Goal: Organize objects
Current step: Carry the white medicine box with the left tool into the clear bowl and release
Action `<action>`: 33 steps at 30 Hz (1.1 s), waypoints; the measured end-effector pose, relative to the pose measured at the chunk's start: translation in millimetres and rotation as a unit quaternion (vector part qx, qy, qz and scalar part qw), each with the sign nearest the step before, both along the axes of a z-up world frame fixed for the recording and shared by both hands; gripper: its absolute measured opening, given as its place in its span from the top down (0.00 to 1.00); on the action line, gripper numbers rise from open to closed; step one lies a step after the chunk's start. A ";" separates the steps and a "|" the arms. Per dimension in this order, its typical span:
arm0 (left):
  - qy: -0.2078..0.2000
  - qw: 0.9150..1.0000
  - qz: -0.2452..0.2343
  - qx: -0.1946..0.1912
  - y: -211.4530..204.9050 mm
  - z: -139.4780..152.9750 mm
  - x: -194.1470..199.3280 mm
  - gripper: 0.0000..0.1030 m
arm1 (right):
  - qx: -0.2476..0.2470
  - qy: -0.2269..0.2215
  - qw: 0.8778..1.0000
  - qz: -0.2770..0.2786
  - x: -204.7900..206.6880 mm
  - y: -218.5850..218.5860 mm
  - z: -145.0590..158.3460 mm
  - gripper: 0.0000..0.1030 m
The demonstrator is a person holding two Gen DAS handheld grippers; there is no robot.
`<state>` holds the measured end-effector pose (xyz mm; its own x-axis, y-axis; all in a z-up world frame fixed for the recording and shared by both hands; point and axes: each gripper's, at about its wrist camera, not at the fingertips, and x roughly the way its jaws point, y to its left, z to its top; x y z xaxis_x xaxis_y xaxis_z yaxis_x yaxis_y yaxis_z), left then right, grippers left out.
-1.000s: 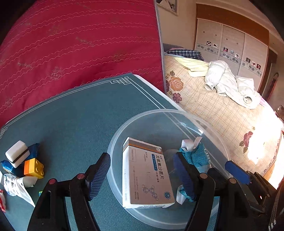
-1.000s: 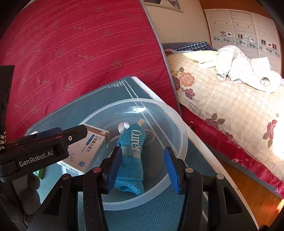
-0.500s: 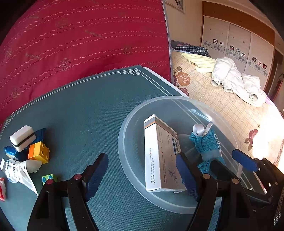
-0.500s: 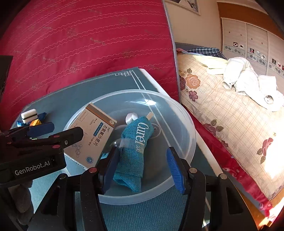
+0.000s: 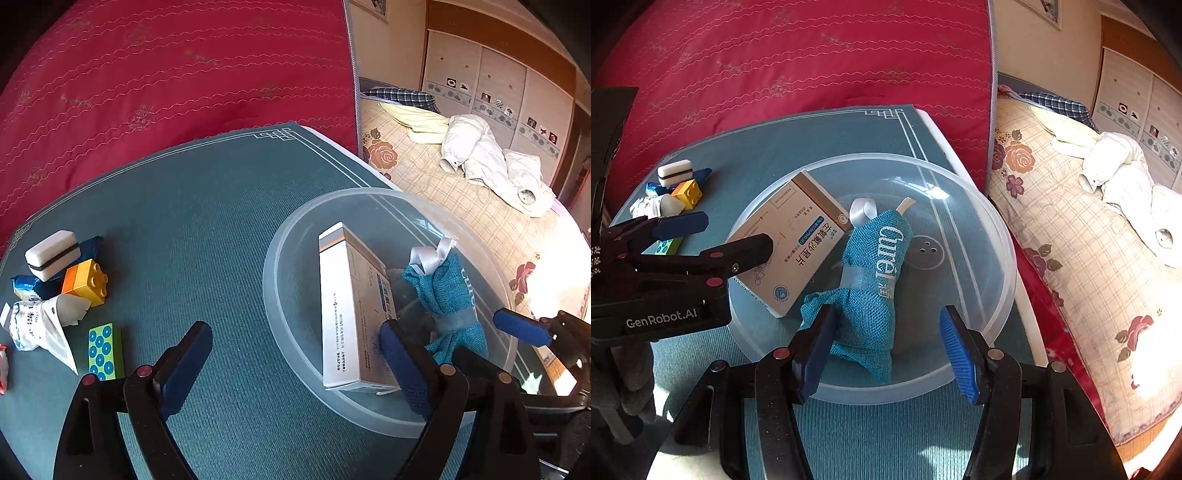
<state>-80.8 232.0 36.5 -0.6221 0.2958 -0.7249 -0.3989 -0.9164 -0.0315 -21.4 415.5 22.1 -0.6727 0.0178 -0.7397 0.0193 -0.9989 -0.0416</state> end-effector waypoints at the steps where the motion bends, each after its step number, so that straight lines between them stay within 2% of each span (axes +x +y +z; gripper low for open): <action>1: -0.003 1.000 -0.003 0.002 -0.6 -0.5 3.8 0.08 | 0.004 -0.002 1.000 0.004 4.8 -0.8 -0.6 0.43; 7: -0.007 1.000 -0.014 0.008 -1.6 -1.5 22.6 0.08 | 0.022 -0.013 1.000 0.017 32.6 -5.3 -1.9 0.42; 12: 0.013 1.000 0.004 0.003 -7.3 5.1 21.5 0.08 | 0.014 -0.008 1.000 0.005 34.2 -4.9 -2.1 0.41; 17: 0.018 1.000 0.016 0.004 -10.2 5.9 12.1 0.08 | 0.044 -0.002 0.999 -0.025 21.2 -5.2 -3.2 0.40; 20: 0.027 0.999 0.022 -0.007 -5.7 4.5 7.8 0.07 | 0.086 0.009 0.995 -0.057 10.0 -0.8 -0.6 0.40; 22: 0.032 0.999 0.024 -0.017 -1.9 2.3 3.2 0.07 | 0.096 0.012 0.992 -0.079 3.0 6.1 2.2 0.40; 26: 0.022 0.999 0.028 -0.014 0.1 -2.6 -5.1 0.07 | 0.073 0.018 0.992 -0.098 0.3 20.1 6.5 0.40; 29: 0.020 0.999 0.028 -0.006 -4.8 -3.6 -3.9 0.07 | 0.079 0.029 0.991 -0.101 2.9 17.3 7.4 0.40; 33: 0.028 0.999 0.025 0.004 -12.5 2.6 1.6 0.07 | 0.063 0.045 0.991 -0.107 5.8 14.6 11.1 0.40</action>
<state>-79.2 219.5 39.1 -0.6760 0.2689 -0.6861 -0.3545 -0.9349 -0.0172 -15.6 430.1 33.2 -0.7070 0.2553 -0.6596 -0.2018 -0.9666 -0.1578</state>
